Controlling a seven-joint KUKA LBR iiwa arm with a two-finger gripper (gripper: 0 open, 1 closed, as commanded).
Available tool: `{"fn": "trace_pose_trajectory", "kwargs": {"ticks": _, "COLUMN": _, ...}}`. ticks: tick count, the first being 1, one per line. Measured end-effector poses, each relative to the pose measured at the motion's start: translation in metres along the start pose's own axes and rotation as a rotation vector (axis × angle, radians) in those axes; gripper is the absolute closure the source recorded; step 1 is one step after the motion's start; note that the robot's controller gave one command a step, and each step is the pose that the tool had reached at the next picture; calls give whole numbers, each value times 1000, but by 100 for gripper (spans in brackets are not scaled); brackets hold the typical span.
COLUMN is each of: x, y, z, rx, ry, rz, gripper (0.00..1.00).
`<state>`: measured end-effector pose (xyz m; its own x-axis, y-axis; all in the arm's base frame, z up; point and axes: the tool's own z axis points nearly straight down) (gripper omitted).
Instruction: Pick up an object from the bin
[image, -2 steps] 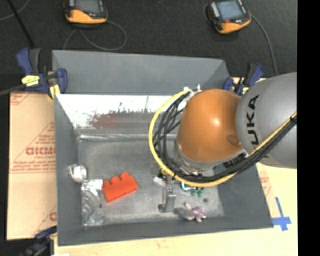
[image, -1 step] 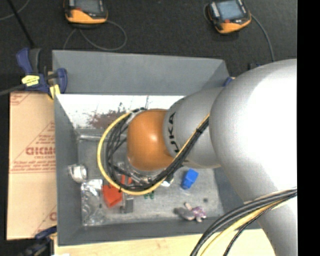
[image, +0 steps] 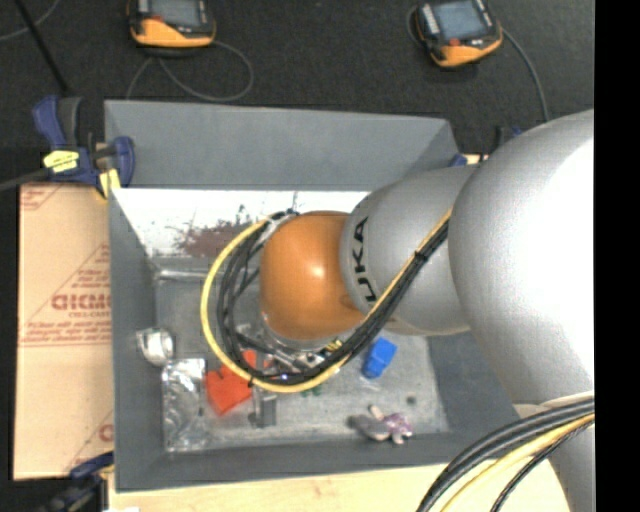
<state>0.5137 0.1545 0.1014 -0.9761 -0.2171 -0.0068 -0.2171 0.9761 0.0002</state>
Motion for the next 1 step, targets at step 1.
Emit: {"fn": "trace_pose_trajectory", "kwargs": {"ticks": 1, "x": -2, "y": -10, "z": 1, "rx": 0, "ry": -1, "rz": -52, "gripper": 0}}
